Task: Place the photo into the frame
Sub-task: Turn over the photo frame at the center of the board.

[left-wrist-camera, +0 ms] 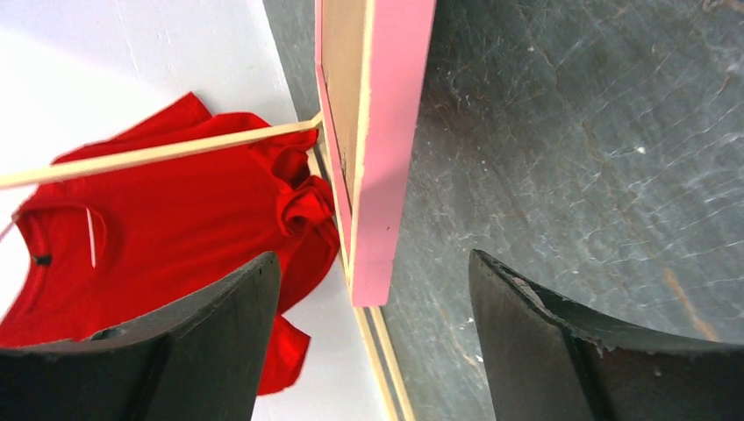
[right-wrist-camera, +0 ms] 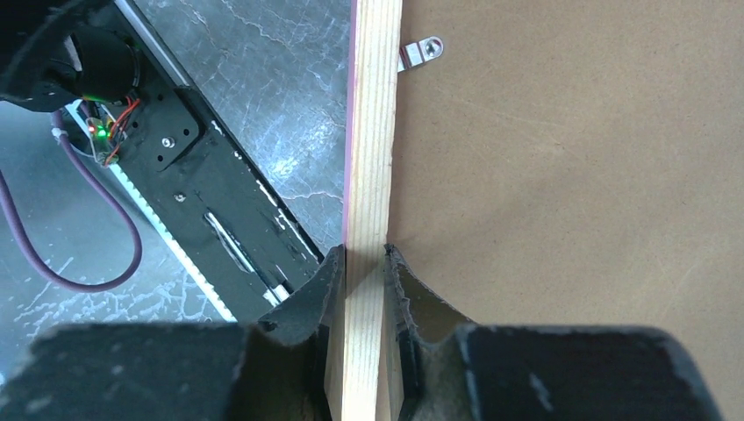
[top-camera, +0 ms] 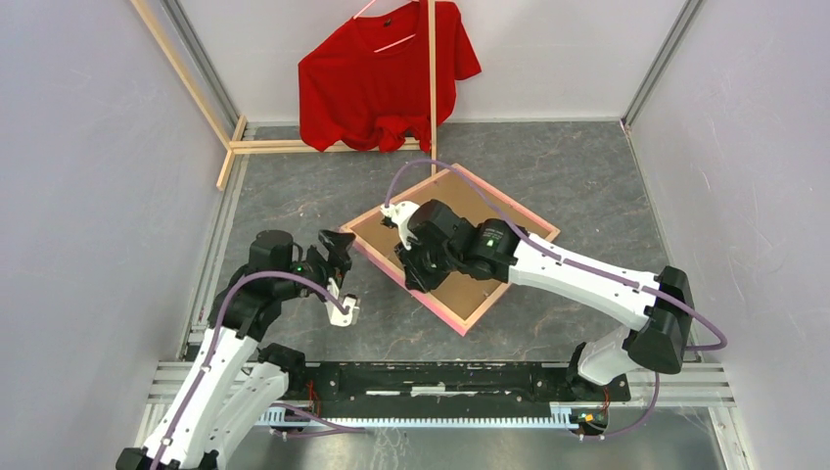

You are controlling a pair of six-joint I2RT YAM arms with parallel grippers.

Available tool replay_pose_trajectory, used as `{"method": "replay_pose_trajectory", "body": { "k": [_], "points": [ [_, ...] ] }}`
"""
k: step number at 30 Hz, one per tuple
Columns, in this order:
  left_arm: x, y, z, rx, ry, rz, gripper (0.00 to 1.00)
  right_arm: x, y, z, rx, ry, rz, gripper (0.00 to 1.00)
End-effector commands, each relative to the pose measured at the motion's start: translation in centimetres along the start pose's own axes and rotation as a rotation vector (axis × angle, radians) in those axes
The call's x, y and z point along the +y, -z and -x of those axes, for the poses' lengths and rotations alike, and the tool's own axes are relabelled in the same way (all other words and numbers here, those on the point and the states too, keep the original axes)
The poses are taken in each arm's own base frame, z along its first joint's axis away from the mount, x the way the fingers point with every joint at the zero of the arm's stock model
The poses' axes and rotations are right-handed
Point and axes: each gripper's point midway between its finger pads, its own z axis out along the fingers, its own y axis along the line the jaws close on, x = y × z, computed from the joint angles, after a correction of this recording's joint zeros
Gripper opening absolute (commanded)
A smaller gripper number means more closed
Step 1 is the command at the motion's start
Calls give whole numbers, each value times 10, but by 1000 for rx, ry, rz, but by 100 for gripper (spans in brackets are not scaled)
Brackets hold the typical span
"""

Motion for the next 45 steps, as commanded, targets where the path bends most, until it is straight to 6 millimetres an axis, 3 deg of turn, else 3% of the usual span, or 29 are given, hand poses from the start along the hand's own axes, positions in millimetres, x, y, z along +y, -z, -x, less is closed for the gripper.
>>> {"method": "replay_pose_trajectory", "body": {
  "k": [1,9,13,17,19,21,26,30,36,39,45],
  "points": [
    [23,-13,2,-39,-171,35,81,24,30,53,-159,25,110,10],
    [39,-32,-7,-12,-183,25,73,36,32,65,-148,34,164,13],
    [38,-37,-7,-5,-187,3,62,40,29,69,-132,41,181,14],
    [39,-38,-6,6,-196,-2,34,39,27,70,-133,47,179,18],
    [39,-37,-6,12,-196,1,14,37,29,72,-156,51,183,26],
    [40,-35,-8,22,-184,8,3,32,32,73,-191,70,193,39],
    [39,-31,-13,59,-129,23,2,14,43,69,-326,154,218,78],
    [33,-27,-14,74,-87,13,2,-3,69,63,-491,316,155,97],
    [41,-19,-14,84,39,29,2,-20,139,31,-964,492,37,98],
    [45,-14,-14,90,110,29,2,-32,146,10,-984,544,-32,98],
    [45,-5,-11,99,147,20,2,-17,141,-18,-872,694,62,98]
  ]
}}
